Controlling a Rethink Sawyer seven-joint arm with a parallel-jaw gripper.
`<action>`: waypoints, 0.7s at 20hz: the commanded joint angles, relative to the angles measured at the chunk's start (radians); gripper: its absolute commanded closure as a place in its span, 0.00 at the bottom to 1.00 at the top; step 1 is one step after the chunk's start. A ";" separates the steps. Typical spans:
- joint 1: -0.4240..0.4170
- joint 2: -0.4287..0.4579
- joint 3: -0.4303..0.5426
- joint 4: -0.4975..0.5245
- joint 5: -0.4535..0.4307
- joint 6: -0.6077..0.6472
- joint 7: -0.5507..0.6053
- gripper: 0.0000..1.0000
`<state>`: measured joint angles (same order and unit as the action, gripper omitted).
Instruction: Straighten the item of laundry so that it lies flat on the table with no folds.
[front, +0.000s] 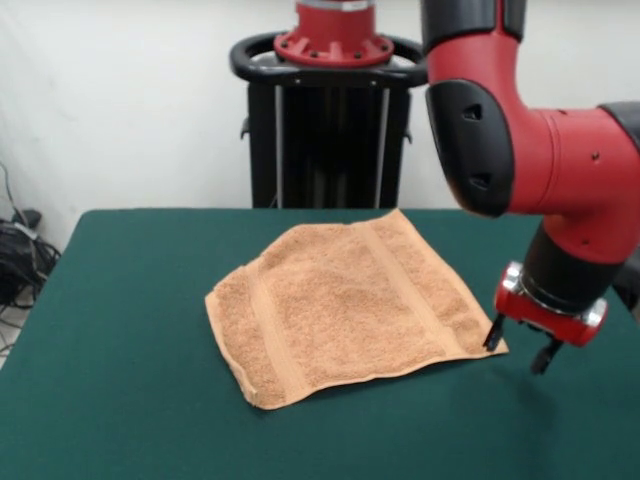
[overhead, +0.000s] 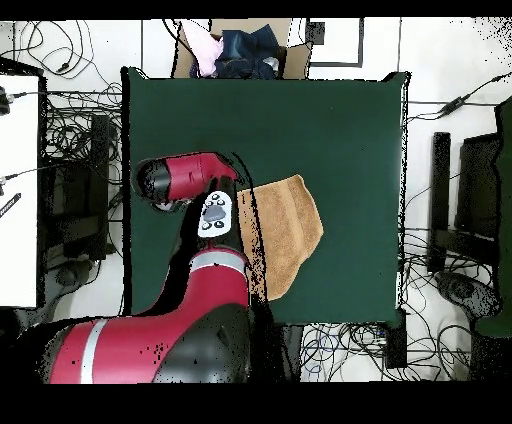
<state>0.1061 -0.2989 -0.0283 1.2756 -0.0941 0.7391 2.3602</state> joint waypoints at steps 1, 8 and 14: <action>0.021 0.084 -0.089 -0.077 0.062 0.041 0.301 0.00; 0.066 0.118 -0.135 -0.094 0.102 0.069 0.318 0.00; 0.129 0.117 -0.182 -0.070 0.117 0.152 0.306 0.00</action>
<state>0.1733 -0.2140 -0.1645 1.1833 -0.0250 0.7557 2.3602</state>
